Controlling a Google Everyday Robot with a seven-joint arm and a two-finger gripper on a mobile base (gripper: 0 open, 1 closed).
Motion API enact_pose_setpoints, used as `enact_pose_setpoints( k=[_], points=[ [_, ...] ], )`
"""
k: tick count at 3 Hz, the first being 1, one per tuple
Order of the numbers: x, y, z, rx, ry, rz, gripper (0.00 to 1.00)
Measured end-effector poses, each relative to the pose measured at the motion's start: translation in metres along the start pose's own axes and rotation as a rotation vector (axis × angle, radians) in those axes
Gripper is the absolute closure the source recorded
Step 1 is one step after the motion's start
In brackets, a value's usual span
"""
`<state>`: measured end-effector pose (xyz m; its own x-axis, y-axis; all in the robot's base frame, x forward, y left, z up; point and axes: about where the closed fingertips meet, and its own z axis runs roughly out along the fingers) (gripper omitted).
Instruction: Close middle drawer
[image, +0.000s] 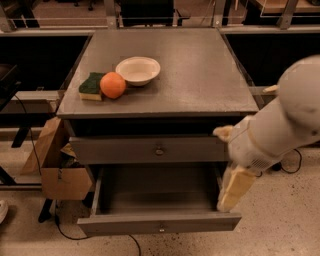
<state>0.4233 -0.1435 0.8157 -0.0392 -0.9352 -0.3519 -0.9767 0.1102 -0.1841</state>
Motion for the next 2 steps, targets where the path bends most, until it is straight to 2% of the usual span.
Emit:
enact_pose_setpoints(
  k=[1,2],
  points=[
    [0.021,0.031,0.103,-0.097,-0.024,0.043,0.00],
    [0.055,0.074,0.187,-0.224,-0.028,0.086,0.00]
  ],
)
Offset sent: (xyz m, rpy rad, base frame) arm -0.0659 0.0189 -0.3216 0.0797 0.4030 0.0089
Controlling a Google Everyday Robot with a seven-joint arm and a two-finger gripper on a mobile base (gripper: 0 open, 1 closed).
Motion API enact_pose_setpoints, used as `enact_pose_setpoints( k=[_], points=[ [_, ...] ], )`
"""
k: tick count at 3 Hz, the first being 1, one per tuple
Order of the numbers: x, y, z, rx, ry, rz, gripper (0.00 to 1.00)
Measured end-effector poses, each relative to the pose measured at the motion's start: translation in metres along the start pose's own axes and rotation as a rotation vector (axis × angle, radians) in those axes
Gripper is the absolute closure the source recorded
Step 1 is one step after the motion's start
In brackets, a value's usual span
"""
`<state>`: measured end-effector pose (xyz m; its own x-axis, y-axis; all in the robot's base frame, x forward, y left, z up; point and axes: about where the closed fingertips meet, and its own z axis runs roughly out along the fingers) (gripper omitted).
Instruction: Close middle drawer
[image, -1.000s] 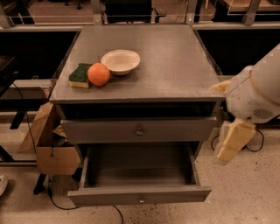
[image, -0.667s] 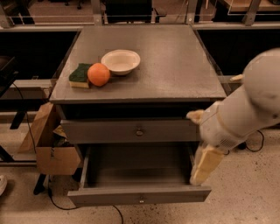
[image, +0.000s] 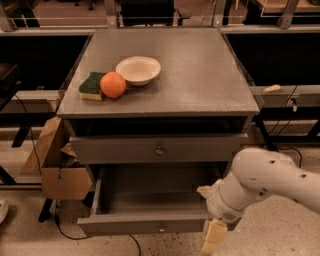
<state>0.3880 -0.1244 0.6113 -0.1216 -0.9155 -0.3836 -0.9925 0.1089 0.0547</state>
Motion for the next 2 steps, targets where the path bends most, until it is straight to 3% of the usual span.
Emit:
enact_pose_setpoints(
  k=[2],
  points=[
    [0.0050,0.0042,0.0150,-0.029,-0.010,0.012,0.00]
  ],
)
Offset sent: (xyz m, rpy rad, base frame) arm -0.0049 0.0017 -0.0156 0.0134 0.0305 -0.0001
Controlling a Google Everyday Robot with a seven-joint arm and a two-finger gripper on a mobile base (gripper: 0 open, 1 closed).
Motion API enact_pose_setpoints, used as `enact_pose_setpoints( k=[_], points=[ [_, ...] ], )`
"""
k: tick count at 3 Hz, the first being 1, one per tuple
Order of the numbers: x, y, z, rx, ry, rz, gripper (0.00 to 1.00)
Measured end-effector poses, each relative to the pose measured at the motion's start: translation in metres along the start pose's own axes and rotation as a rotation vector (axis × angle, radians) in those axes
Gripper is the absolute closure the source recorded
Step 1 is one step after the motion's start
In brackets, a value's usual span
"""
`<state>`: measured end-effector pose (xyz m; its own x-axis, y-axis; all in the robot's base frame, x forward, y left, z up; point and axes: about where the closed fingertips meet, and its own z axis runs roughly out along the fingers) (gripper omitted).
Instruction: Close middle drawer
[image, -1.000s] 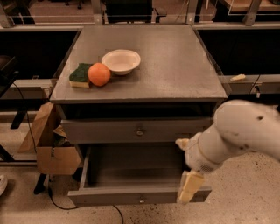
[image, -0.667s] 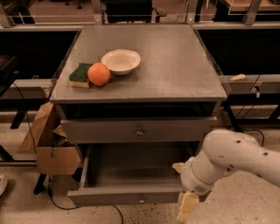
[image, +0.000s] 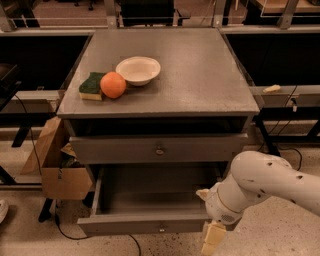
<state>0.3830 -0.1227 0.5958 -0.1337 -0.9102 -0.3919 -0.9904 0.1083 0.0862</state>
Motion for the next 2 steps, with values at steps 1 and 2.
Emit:
enact_pose_setpoints(
  k=[1,2],
  points=[
    [-0.002,0.001,-0.002,0.014,0.001,0.007,0.00],
    [0.039,-0.003,0.040,0.017,0.021,0.094,0.24]
  ],
)
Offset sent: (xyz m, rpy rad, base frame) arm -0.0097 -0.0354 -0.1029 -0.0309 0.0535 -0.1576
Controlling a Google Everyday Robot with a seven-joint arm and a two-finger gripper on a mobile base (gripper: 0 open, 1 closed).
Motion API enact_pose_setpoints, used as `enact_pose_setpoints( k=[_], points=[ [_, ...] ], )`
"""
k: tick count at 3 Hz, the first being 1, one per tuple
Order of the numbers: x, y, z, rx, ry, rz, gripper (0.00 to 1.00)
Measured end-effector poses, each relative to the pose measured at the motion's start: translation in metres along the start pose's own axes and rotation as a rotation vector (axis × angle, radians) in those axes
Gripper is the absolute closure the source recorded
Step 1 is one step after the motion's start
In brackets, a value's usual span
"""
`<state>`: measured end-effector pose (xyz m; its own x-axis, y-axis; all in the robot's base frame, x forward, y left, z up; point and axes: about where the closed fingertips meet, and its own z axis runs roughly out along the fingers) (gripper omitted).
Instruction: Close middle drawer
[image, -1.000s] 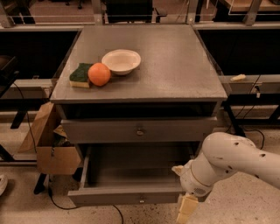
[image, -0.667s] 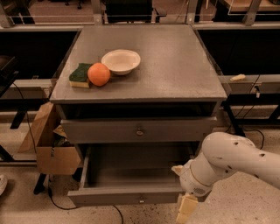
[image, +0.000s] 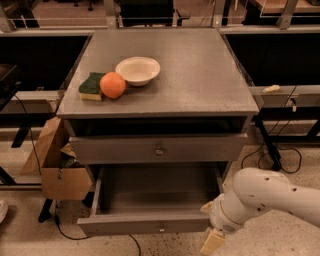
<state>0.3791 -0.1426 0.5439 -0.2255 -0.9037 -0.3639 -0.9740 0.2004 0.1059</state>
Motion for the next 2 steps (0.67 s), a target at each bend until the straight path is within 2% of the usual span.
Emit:
enact_pose_setpoints(
  k=[1,2],
  points=[
    [0.040,-0.012,0.043,-0.011,0.013,0.095,0.47],
    [0.066,-0.028,0.079,-0.038,0.022,0.161,0.71]
  ],
)
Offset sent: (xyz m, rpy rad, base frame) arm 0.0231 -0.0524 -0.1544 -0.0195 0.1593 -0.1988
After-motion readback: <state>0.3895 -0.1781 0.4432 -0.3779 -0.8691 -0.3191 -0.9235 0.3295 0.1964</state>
